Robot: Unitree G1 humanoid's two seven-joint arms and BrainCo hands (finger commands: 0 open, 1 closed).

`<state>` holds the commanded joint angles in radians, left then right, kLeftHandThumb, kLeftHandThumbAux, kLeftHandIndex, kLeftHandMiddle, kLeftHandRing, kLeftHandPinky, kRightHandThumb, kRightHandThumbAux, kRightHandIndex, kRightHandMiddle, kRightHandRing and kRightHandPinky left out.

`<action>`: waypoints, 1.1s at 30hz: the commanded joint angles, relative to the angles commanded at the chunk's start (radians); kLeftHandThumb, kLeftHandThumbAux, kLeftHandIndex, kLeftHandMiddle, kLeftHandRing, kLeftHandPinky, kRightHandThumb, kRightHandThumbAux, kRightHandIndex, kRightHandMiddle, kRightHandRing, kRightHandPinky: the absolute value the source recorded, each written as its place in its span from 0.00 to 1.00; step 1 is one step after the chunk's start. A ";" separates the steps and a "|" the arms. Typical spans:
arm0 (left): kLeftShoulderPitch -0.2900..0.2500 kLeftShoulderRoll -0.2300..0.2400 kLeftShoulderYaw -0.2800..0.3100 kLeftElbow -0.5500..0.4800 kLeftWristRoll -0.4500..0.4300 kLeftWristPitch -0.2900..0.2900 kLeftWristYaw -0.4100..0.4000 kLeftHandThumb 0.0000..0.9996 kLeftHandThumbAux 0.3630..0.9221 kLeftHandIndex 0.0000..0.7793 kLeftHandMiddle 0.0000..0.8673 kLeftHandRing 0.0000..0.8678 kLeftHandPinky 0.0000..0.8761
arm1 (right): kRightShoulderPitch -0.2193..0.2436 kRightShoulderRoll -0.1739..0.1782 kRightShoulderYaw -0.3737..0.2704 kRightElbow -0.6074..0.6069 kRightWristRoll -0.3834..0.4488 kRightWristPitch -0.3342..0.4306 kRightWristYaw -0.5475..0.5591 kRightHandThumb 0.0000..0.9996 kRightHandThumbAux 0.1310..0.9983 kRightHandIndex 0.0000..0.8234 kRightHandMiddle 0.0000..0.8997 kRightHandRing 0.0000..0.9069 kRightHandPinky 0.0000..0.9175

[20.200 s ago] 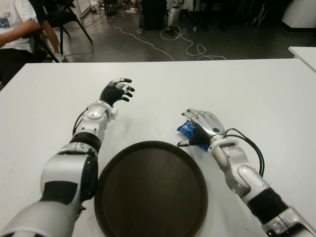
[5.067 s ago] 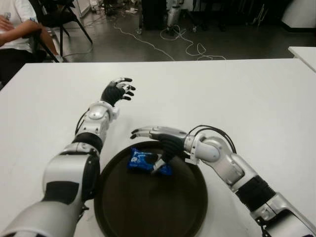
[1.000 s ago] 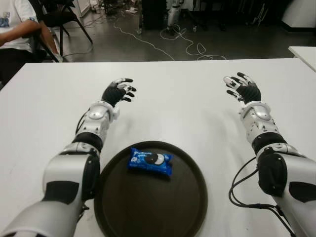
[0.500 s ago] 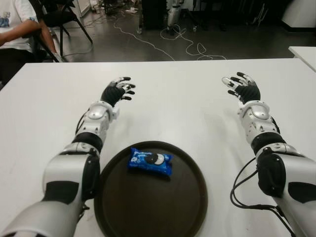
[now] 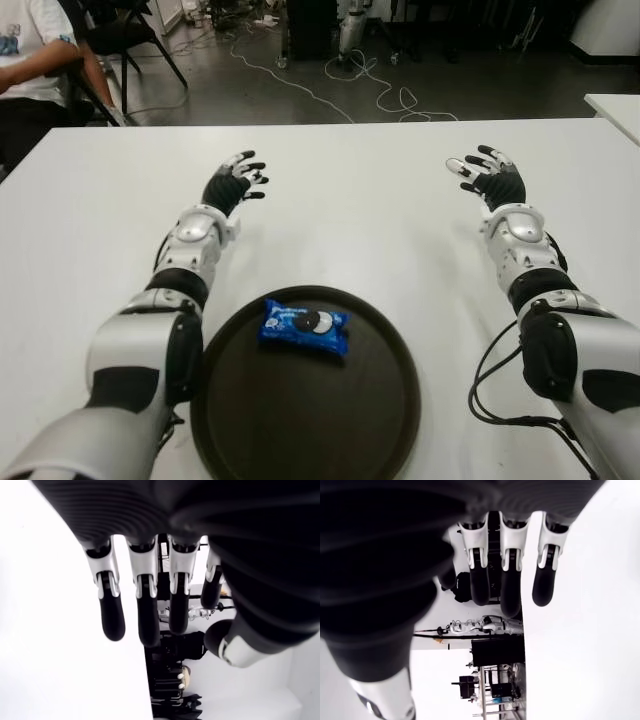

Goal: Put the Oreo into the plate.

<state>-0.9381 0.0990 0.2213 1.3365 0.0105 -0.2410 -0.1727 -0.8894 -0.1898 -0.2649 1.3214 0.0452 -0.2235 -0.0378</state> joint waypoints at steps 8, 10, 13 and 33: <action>-0.002 -0.004 0.010 -0.001 -0.008 0.002 0.004 0.14 0.58 0.14 0.20 0.25 0.37 | 0.001 0.000 0.006 0.000 -0.010 0.002 -0.008 0.00 0.80 0.24 0.28 0.29 0.30; -0.002 -0.004 0.008 -0.001 -0.005 0.003 0.006 0.14 0.60 0.14 0.19 0.25 0.36 | 0.001 -0.001 0.009 0.000 -0.012 0.002 -0.008 0.00 0.80 0.24 0.28 0.29 0.30; -0.002 -0.004 0.008 0.000 -0.003 0.002 0.008 0.15 0.62 0.14 0.20 0.24 0.35 | 0.002 -0.001 0.012 0.000 -0.012 0.003 -0.009 0.00 0.79 0.25 0.28 0.28 0.29; -0.003 -0.004 0.005 -0.001 0.001 -0.001 0.016 0.16 0.62 0.11 0.20 0.26 0.37 | 0.006 0.001 0.015 0.001 -0.008 -0.002 -0.014 0.00 0.80 0.27 0.29 0.29 0.31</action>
<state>-0.9407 0.0951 0.2261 1.3355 0.0119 -0.2418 -0.1562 -0.8830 -0.1883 -0.2503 1.3222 0.0368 -0.2256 -0.0522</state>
